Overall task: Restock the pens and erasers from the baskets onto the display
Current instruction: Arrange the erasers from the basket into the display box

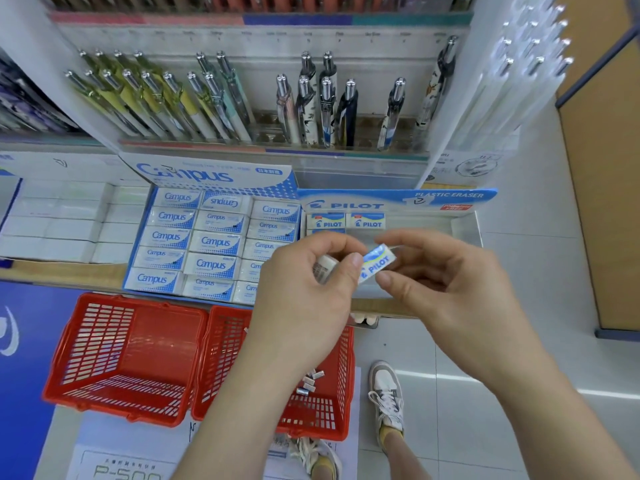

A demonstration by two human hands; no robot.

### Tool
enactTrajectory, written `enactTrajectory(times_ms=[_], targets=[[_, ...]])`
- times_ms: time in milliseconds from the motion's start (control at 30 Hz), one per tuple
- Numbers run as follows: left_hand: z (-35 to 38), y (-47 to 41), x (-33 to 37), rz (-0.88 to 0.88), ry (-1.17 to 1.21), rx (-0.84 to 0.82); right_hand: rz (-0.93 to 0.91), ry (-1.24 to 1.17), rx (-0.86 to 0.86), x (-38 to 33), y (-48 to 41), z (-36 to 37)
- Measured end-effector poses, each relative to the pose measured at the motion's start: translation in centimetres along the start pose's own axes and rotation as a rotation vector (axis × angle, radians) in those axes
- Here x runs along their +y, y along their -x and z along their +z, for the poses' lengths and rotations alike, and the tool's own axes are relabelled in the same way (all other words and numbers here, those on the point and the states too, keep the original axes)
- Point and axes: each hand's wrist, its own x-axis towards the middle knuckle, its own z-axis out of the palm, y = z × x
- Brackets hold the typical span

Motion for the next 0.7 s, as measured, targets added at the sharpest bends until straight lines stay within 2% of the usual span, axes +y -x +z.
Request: enactTrajectory(times_ms=[133, 233, 333, 433, 700], targets=[[-0.1, -0.6, -0.3, -0.004, -0.117, 0.044, -0.055, 0.264, 0.089, 1.0, -0.8, 0.1], [-0.5, -1.1, -1.0, 0.035, -0.384, 0.163, -0.084, 0.399, 0.221, 1.6, -1.9, 0.2], [-0.9, -1.5, -1.4, 0.037, -0.596, 0.181, -0.072, 0.508, 0.254, 2.0, -2.8, 0.6], [-0.8, -1.7, -1.3, 0.031, -0.664, 0.159, -0.087, 0.601, 0.263, 2.1, -3.2, 1.4], [-0.8, -2.0, -1.1, -0.003, -0.699, 0.094, -0.146, 0.657, 0.329, 2.1, -3.8, 2.1]])
